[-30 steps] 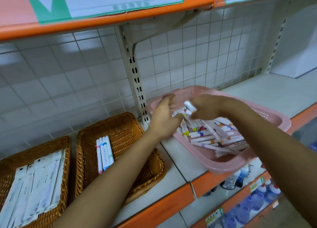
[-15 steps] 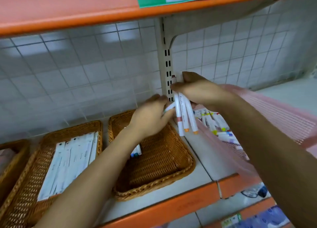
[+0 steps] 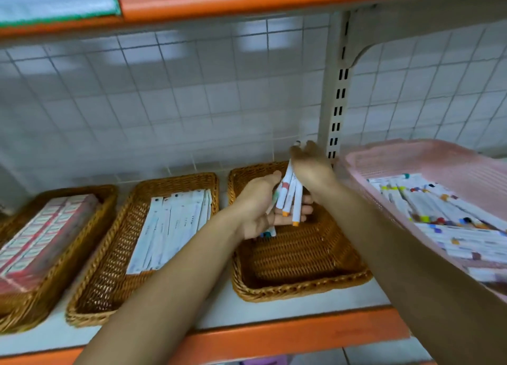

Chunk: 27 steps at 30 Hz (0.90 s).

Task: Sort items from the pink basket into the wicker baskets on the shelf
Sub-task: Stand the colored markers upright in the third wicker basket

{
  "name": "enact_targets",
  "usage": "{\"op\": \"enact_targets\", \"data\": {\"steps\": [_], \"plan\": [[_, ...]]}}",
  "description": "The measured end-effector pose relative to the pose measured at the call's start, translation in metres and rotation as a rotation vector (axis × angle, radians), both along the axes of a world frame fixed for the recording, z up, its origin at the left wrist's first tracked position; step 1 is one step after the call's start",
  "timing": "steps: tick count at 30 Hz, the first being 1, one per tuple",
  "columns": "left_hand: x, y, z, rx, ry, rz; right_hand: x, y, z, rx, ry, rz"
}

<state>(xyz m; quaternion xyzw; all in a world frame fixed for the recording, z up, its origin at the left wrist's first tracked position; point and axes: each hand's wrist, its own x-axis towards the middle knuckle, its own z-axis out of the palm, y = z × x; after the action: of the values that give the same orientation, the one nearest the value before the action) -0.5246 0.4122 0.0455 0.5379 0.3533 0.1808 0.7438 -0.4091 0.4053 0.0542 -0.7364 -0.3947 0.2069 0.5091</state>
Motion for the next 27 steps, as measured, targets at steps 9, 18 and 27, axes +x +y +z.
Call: {"op": "enact_targets", "data": {"steps": [9,18,27], "plan": [[-0.021,0.026,-0.012,0.338,0.207,0.305,-0.002,0.006,-0.035,-0.195,-0.256,0.345],[-0.020,0.036,-0.029,0.567,0.242,0.392,-0.002,0.005,-0.055,-0.479,-0.855,0.578],[-0.020,0.039,-0.032,0.535,0.251,0.393,-0.002,0.001,-0.051,-0.541,-1.169,0.530]]}}
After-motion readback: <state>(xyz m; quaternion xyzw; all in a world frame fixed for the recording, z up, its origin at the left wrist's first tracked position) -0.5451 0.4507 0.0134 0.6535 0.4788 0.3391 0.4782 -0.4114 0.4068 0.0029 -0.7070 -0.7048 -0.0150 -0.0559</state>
